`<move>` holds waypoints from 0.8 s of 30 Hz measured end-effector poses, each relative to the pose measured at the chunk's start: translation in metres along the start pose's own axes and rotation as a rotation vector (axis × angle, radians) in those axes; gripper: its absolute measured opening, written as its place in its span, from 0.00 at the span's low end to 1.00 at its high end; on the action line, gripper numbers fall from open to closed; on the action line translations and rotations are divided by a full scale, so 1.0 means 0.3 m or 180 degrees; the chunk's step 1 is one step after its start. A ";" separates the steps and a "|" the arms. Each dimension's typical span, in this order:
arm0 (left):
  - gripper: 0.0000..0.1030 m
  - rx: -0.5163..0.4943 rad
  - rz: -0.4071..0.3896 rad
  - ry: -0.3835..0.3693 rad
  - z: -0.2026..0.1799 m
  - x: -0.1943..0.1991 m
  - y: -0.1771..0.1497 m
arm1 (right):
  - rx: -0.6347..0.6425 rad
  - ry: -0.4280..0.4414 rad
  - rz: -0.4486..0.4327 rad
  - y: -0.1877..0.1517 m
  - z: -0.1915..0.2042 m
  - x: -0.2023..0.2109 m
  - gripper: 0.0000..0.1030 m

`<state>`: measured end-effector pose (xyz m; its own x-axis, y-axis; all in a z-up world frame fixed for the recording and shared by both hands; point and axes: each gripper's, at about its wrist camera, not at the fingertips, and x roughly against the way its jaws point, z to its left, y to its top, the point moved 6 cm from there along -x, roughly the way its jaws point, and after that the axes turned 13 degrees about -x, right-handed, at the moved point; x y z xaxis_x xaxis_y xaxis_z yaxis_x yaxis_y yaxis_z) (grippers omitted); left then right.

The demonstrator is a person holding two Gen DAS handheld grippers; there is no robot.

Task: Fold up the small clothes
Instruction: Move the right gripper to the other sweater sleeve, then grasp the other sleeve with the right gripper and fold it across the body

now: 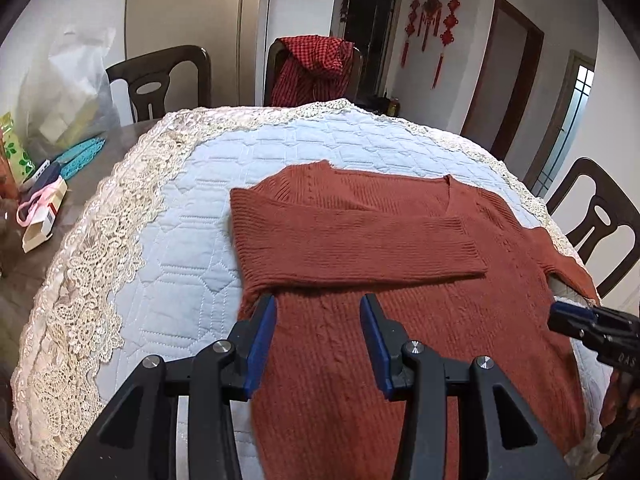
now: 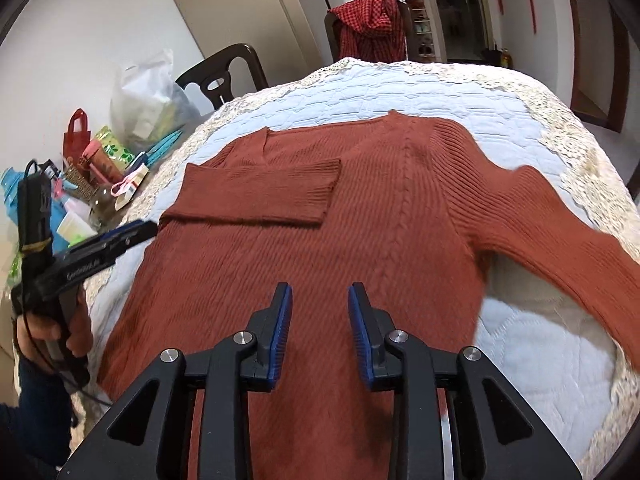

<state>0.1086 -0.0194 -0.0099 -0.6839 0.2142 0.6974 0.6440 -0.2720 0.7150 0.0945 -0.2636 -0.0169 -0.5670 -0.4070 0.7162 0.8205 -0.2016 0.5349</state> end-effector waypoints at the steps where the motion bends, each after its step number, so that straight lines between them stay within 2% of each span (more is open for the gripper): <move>1: 0.45 -0.0013 -0.0015 -0.0003 -0.010 0.005 0.003 | -0.0013 -0.0014 -0.0020 -0.006 -0.007 0.010 0.29; 4: 0.45 -0.0047 -0.0026 -0.0003 -0.049 0.016 0.005 | -0.0032 -0.0039 -0.0062 -0.019 -0.023 0.032 0.30; 8: 0.49 -0.0067 -0.0025 -0.0018 -0.096 0.031 -0.005 | -0.0078 -0.0035 -0.0100 -0.035 -0.048 0.059 0.39; 15: 0.55 -0.0064 0.0007 -0.0099 -0.178 0.054 -0.051 | -0.0251 -0.0082 -0.0202 -0.038 -0.106 0.097 0.39; 20: 0.56 -0.0092 0.0138 -0.0146 -0.201 0.043 -0.121 | -0.0508 -0.0201 -0.0285 -0.041 -0.204 0.134 0.39; 24: 0.56 -0.0079 0.0191 -0.0146 -0.203 0.032 -0.134 | -0.0898 -0.0258 -0.0362 -0.043 -0.320 0.160 0.39</move>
<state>0.0552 -0.0636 -0.0350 -0.6275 0.2395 0.7409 0.6743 -0.3087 0.6709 0.0637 -0.3659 -0.0325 -0.6510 -0.2975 0.6983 0.7329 -0.4856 0.4765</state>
